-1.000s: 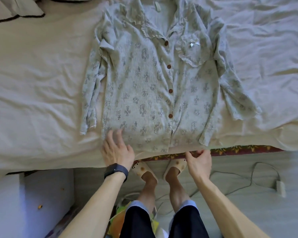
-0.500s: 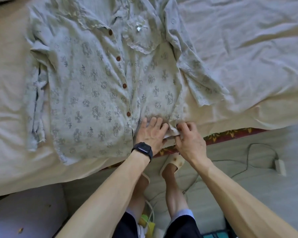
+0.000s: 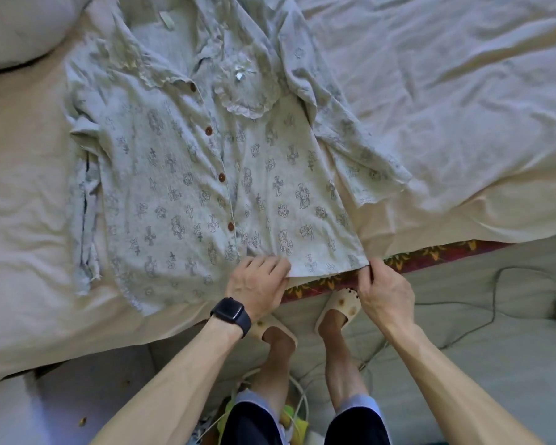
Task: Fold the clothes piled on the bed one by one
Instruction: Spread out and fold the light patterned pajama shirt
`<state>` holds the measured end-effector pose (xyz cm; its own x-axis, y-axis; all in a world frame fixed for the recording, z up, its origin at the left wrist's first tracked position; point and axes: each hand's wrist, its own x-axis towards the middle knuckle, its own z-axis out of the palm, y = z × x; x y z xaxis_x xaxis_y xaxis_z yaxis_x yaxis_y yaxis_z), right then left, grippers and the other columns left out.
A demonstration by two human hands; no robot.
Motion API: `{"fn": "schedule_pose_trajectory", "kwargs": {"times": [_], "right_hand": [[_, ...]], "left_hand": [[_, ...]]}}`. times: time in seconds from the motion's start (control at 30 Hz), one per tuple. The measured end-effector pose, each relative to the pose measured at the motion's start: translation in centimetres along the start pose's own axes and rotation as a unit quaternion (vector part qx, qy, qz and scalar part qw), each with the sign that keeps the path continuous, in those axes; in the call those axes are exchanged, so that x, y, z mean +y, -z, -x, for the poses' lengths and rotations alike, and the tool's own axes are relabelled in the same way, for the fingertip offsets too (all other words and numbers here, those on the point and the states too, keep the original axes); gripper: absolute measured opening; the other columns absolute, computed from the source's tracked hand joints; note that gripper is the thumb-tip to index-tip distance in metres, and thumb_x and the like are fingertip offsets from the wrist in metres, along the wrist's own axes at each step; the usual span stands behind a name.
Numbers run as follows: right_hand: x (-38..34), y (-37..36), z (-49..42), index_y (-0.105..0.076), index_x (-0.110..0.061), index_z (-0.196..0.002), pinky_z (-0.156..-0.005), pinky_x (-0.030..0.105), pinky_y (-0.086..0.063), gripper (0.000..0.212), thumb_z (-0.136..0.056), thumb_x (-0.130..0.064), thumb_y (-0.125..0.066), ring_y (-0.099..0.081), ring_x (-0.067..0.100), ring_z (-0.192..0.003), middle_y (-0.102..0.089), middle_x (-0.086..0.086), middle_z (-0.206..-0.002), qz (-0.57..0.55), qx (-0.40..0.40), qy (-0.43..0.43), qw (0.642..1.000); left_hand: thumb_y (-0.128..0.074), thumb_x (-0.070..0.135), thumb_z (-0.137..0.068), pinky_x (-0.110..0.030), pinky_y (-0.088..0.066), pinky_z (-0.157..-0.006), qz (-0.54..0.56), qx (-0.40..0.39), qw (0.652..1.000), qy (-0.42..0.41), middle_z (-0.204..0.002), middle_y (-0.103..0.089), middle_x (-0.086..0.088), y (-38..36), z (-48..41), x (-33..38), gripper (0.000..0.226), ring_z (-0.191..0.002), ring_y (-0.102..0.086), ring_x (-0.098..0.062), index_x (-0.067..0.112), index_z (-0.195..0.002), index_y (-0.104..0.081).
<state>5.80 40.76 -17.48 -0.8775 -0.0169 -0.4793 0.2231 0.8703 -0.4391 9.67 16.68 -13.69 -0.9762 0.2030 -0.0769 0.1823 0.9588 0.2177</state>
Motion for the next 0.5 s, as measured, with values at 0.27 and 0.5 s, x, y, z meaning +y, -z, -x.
{"fn": "schedule_pose_trajectory", "kwargs": {"times": [0.27, 0.5], "right_hand": [[0.3, -0.3, 0.2, -0.049, -0.020, -0.103, -0.066, 0.040, -0.040, 0.019, -0.104, -0.032, -0.034, -0.049, 0.032, -0.069, -0.052, -0.001, -0.075, 0.054, -0.050, -0.036, 0.997], [-3.2, 1.7, -0.5, -0.048, -0.014, -0.127, -0.069, 0.043, -0.042, 0.041, -0.087, -0.018, -0.056, -0.057, 0.044, -0.094, -0.048, 0.017, -0.117, 0.102, -0.039, -0.037, 0.993]], "left_hand": [[-0.053, 0.004, -0.088, -0.038, -0.043, -0.086, -0.089, -0.269, 0.959, -0.011, -0.111, -0.063, -0.005, -0.9, 0.5, 0.3, 0.035, -0.102, -0.057, -0.026, 0.018, -0.120, -0.058], [-0.058, 0.025, -0.094, -0.039, -0.050, -0.077, 0.063, -0.111, 0.989, 0.077, -0.102, -0.063, -0.007, 1.2, -1.6, 0.3, 0.019, -0.088, -0.059, -0.027, 0.015, -0.108, -0.066]]}}
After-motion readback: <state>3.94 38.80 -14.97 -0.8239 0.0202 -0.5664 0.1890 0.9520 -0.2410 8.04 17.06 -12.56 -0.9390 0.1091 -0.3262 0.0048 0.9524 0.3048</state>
